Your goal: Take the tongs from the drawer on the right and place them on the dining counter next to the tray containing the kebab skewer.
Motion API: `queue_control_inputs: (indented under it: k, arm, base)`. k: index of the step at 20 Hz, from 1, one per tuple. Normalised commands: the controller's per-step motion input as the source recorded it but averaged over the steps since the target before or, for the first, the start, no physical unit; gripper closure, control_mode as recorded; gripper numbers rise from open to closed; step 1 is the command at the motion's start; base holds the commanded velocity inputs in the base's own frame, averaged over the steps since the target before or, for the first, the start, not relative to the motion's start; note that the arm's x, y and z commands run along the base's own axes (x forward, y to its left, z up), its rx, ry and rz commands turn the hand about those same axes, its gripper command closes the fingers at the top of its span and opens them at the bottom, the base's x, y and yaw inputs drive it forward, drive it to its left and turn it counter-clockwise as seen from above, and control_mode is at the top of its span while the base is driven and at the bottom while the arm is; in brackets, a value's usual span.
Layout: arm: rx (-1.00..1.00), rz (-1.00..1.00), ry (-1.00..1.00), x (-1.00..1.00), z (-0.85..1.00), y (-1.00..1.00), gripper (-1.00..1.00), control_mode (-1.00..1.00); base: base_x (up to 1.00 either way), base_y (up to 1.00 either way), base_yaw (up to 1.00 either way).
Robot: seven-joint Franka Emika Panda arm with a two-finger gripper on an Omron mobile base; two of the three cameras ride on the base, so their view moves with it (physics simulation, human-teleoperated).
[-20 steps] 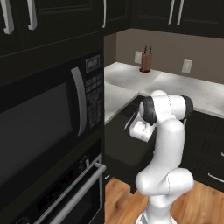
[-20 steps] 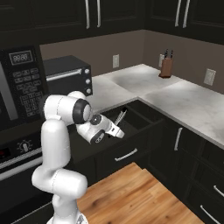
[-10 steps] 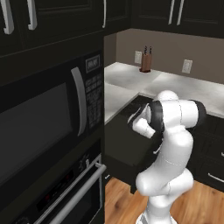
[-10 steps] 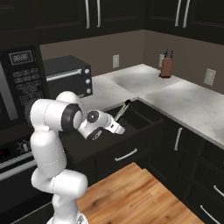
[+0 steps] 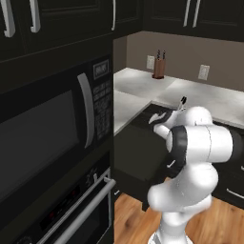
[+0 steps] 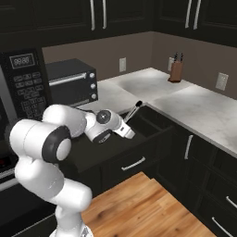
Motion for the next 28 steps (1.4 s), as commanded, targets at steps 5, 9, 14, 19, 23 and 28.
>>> queue_control_inputs:
  k: [5,9,14,19,23,28]
  arm:
    - [0.09,0.01,0.22,-0.93,1.0,0.16,1.0,-1.0]
    - [0.04,0.03,0.24,-0.49,1.0,0.05,1.0,-1.0]
    - [0.09,0.03,0.27,-0.26,1.0,0.0,1.0,-1.0]
    - [-0.03,0.03,0.19,-0.6,0.53,0.26,1.0,-1.0]
    - [-0.14,0.09,-0.1,-0.72,0.0,0.55,1.0,-1.0]
    - [-0.05,0.23,-0.06,-0.31,0.03,0.19,1.0,-1.0]
  base:
    - [0.0,0.0,0.0]
    - [0.0,0.0,0.0]
    - [0.0,0.0,0.0]
    - [0.0,0.0,0.0]
    - [0.0,0.0,0.0]
    - [0.0,0.0,0.0]
